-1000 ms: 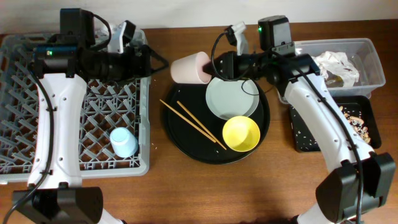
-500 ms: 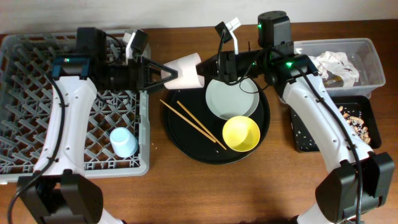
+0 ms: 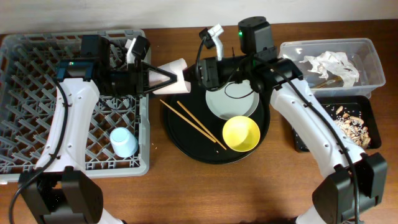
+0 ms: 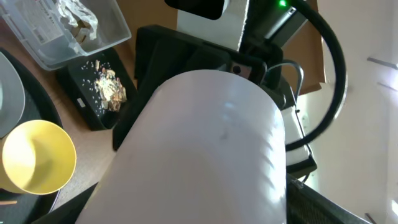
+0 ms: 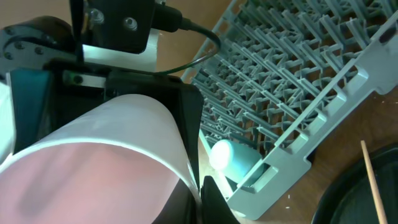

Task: Sort waste into correct bins and load items into the dishwasher rack
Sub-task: 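Lift the pink cup and pass it to the left gripper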

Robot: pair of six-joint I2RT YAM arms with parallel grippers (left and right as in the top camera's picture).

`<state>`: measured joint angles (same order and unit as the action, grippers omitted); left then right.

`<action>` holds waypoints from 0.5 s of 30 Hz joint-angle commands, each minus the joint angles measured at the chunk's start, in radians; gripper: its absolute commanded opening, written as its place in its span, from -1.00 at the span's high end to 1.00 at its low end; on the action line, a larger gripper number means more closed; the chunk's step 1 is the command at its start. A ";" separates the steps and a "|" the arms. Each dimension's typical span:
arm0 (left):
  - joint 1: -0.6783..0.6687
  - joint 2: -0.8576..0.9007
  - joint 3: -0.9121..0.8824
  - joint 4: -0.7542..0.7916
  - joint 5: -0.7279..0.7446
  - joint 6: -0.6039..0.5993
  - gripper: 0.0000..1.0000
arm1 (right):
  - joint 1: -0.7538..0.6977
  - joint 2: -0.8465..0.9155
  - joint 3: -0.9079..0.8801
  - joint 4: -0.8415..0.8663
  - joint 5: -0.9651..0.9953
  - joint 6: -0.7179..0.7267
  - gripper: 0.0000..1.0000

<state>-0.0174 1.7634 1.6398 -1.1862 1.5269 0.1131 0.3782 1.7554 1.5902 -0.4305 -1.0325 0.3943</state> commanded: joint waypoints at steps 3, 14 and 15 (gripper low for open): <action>-0.041 -0.008 -0.004 0.000 0.047 0.020 -0.69 | 0.055 0.019 -0.004 0.024 0.133 0.008 0.91; -0.040 -0.008 -0.004 0.001 0.047 0.020 -0.57 | 0.079 0.020 -0.004 0.015 0.167 0.007 0.18; -0.040 -0.008 -0.004 0.002 0.047 0.020 -0.57 | 0.079 0.021 -0.004 0.015 0.167 0.007 0.02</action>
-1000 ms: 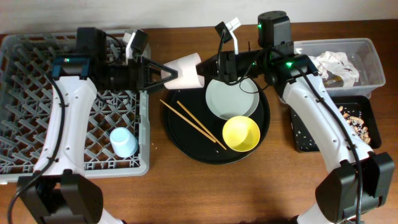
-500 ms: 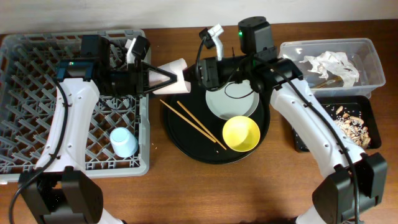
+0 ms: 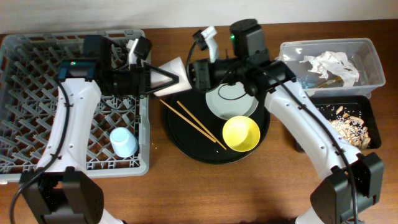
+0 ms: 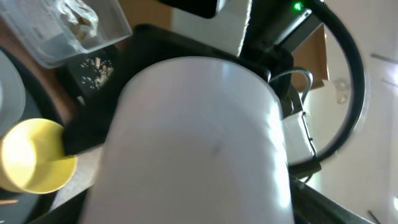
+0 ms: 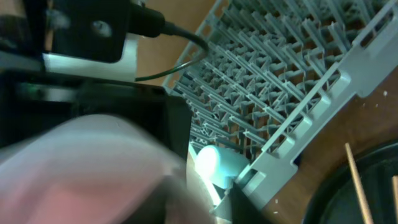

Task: Sort waste into correct bins and load items into the dishwasher rack
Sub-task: 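Lift the pink cup and pass it to the left gripper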

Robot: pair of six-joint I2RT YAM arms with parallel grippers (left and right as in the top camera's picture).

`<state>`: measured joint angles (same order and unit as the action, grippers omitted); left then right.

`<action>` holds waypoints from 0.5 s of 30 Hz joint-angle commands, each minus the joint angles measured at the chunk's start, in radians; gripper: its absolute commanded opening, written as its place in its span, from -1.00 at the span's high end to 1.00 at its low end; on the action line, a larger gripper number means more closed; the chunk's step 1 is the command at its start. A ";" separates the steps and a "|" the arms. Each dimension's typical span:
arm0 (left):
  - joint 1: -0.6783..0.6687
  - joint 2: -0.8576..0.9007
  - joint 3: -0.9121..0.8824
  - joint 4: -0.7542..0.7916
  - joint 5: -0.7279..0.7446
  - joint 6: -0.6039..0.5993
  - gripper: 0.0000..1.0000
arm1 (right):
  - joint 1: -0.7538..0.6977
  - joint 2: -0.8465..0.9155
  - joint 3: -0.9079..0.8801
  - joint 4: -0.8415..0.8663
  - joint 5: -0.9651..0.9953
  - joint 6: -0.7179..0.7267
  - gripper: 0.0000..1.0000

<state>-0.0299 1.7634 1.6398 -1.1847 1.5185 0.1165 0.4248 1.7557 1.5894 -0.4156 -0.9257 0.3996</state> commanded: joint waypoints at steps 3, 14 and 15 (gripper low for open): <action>-0.028 -0.008 -0.004 0.004 0.048 0.017 -0.55 | 0.034 0.020 -0.003 -0.007 0.060 0.002 -0.43; 0.023 -0.008 -0.004 0.029 0.045 0.017 -0.54 | 0.001 0.019 -0.003 -0.017 0.031 0.002 -0.66; 0.033 -0.008 -0.004 0.030 0.044 0.017 -0.54 | -0.010 0.019 -0.003 -0.017 0.014 0.002 -0.71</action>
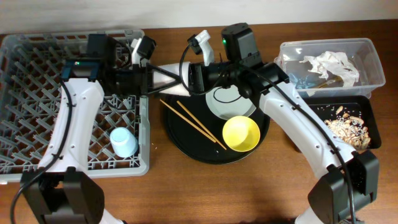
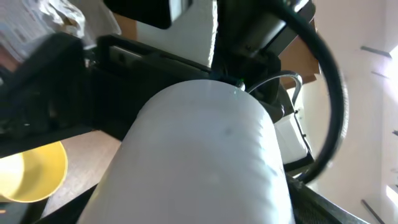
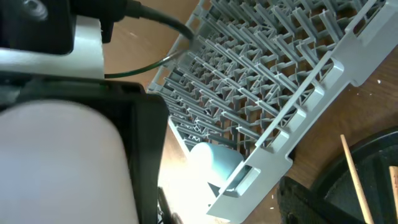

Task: Sort waste into correct bins and load items into the dishwasher rack
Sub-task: 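Lift the pink cup and pass it to the left gripper, then place the pink cup in the rack beside the blue cup, left gripper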

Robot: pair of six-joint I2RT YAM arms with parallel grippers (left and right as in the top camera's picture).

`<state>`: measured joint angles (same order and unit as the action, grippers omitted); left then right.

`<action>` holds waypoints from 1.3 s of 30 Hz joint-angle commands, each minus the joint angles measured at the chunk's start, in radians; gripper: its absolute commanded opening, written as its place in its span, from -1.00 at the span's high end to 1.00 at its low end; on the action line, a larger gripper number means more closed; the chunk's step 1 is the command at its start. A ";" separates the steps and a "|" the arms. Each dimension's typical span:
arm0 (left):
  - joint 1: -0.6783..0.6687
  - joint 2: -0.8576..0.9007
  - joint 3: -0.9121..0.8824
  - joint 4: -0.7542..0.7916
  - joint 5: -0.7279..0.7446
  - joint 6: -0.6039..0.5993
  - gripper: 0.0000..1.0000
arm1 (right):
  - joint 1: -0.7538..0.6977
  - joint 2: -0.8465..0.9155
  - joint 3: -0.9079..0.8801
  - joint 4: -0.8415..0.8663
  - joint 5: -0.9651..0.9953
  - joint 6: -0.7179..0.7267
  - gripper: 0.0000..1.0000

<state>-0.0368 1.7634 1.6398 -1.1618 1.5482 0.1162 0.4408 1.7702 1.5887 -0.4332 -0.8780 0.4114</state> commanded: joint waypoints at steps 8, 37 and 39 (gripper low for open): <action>0.096 -0.008 -0.004 0.011 -0.050 0.017 -0.53 | -0.095 0.005 -0.003 0.001 -0.113 -0.010 -0.77; 0.056 0.021 -0.009 -0.043 -1.572 -0.184 -0.52 | -0.269 0.003 -0.003 -0.447 0.293 -0.120 -0.97; 0.048 0.042 -0.023 -0.070 -1.594 -0.184 -0.52 | -0.269 0.003 -0.003 -0.459 0.293 -0.120 -0.97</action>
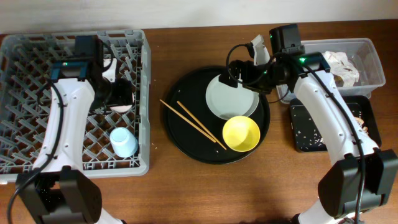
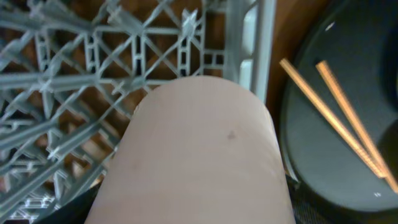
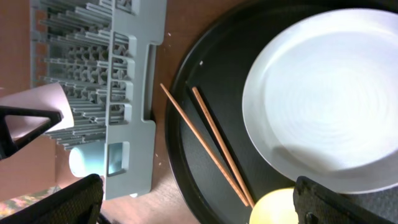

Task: Sort waste into correct bins and load items into the dishwasher rack
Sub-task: 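Place the pink cup in the rack beside the blue cup, left gripper, then move the left gripper to the white plate and grip its rim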

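Note:
A pale pink cup [image 2: 199,155] fills the left wrist view; its holding fingers are hidden there. Overhead, my left gripper [image 1: 123,94] is shut on this cup [image 1: 122,107] above the right part of the grey dishwasher rack [image 1: 144,74]. The cup [image 3: 38,113] also shows over the rack in the right wrist view. My right gripper [image 1: 238,74] hangs open and empty over the white plate [image 1: 231,96]. In its own view the right gripper [image 3: 196,196] has its fingers spread wide. Two wooden chopsticks [image 1: 193,124] and a yellow bowl [image 1: 241,134] lie on the black round tray [image 1: 180,140].
A light-blue cup [image 1: 124,142] stands upside down in the rack's front right part. At the right a clear bin [image 1: 367,50] holds crumpled paper. In front of it, a black bin [image 1: 311,134] holds food scraps. The right forearm passes above the bins.
The left gripper has moved the pink cup from the gap between rack and tray to above the rack. The right gripper has drawn back right and now hangs open over the plate.
At first both grippers met at the pink cup in the air above the rack's right edge, the right one at its rim, the left one round its body. They stayed together there. Now only the left holds it, over the rack, and the right is away.

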Robot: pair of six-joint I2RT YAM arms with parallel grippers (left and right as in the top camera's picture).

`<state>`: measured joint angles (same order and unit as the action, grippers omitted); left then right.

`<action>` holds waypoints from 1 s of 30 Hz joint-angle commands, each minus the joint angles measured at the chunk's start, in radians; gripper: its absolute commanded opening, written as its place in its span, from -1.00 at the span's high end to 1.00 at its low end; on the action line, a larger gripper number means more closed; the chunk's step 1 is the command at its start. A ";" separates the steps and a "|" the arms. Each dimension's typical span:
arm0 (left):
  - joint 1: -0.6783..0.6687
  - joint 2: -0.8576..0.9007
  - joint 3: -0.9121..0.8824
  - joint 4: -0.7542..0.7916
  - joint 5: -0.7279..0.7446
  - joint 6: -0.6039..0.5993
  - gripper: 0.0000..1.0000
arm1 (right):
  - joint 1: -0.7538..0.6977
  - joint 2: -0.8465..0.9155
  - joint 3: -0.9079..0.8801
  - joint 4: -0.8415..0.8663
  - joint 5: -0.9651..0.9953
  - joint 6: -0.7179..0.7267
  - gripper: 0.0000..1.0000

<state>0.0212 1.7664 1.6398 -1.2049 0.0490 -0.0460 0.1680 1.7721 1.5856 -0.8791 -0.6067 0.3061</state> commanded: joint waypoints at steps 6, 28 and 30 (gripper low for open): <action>-0.012 0.124 -0.037 -0.038 -0.090 -0.023 -0.53 | 0.004 0.002 0.000 -0.027 0.021 -0.014 -0.98; -0.015 0.151 0.205 -0.090 0.087 -0.021 -0.99 | 0.003 0.002 0.000 -0.068 0.163 -0.013 -0.99; -0.028 0.151 0.269 -0.107 0.113 -0.021 -0.99 | 0.004 0.002 0.000 -0.070 0.204 -0.010 -1.00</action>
<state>0.0105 1.9228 1.7897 -1.2919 0.0788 -0.0654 0.1680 1.7721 1.5856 -0.9432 -0.4923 0.3054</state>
